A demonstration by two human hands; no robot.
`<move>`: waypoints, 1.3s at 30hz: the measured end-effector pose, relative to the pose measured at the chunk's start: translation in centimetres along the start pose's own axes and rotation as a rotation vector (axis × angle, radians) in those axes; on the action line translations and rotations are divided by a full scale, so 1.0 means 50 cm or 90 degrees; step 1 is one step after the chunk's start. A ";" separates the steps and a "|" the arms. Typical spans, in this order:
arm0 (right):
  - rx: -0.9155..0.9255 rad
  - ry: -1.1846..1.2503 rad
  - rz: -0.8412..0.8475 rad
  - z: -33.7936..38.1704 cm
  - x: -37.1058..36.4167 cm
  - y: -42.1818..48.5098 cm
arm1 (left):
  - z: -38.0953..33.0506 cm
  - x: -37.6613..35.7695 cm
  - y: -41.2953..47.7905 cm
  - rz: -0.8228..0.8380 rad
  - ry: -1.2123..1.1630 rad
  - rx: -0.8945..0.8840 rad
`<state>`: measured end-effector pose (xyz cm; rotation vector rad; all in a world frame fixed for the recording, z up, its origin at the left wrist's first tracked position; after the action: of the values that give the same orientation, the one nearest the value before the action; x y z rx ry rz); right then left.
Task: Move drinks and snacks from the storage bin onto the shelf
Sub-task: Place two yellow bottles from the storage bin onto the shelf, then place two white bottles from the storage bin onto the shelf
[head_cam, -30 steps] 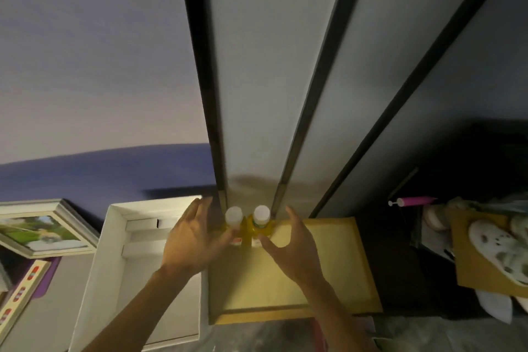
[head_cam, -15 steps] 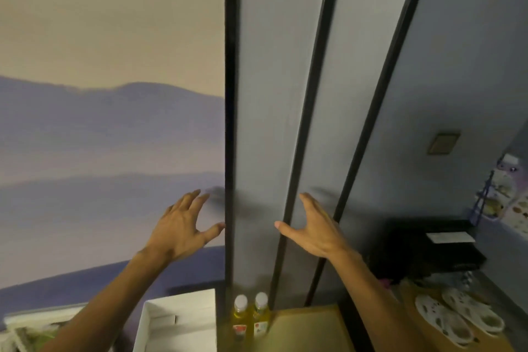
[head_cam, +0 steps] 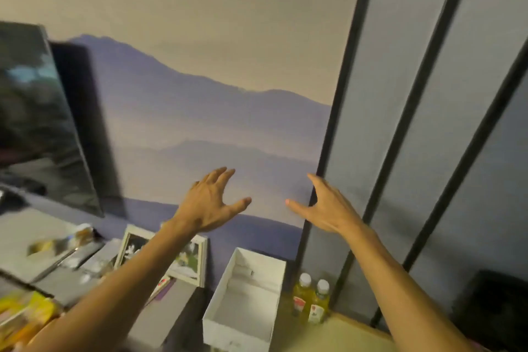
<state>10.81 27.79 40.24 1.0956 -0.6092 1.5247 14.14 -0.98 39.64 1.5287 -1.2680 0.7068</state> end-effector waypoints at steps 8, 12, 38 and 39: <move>0.190 0.041 0.167 0.351 -0.231 -0.031 | 0.272 0.153 -0.324 -0.043 0.071 0.223; 0.279 0.051 0.221 0.555 -0.352 -0.046 | 0.413 0.241 -0.464 -0.076 0.090 0.324; 0.560 -0.038 0.491 1.364 -1.010 -0.008 | 1.159 0.362 -0.919 -0.125 0.025 0.689; 0.577 -0.043 0.505 1.379 -1.037 -0.005 | 1.173 0.349 -0.928 -0.129 0.021 0.708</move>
<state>30.72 -54.70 24.76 1.6900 -0.3973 2.5986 54.28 -63.50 20.27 2.4490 -0.6413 1.4128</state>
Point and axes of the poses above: each hand's wrist, its own y-axis towards the middle knuckle, its own x-axis out of the back of the hand, z = x × y, the point moved 5 cm from there along y, towards the middle knuckle, and after that the axes turned 4 degrees about x, right-handed, at the moved point
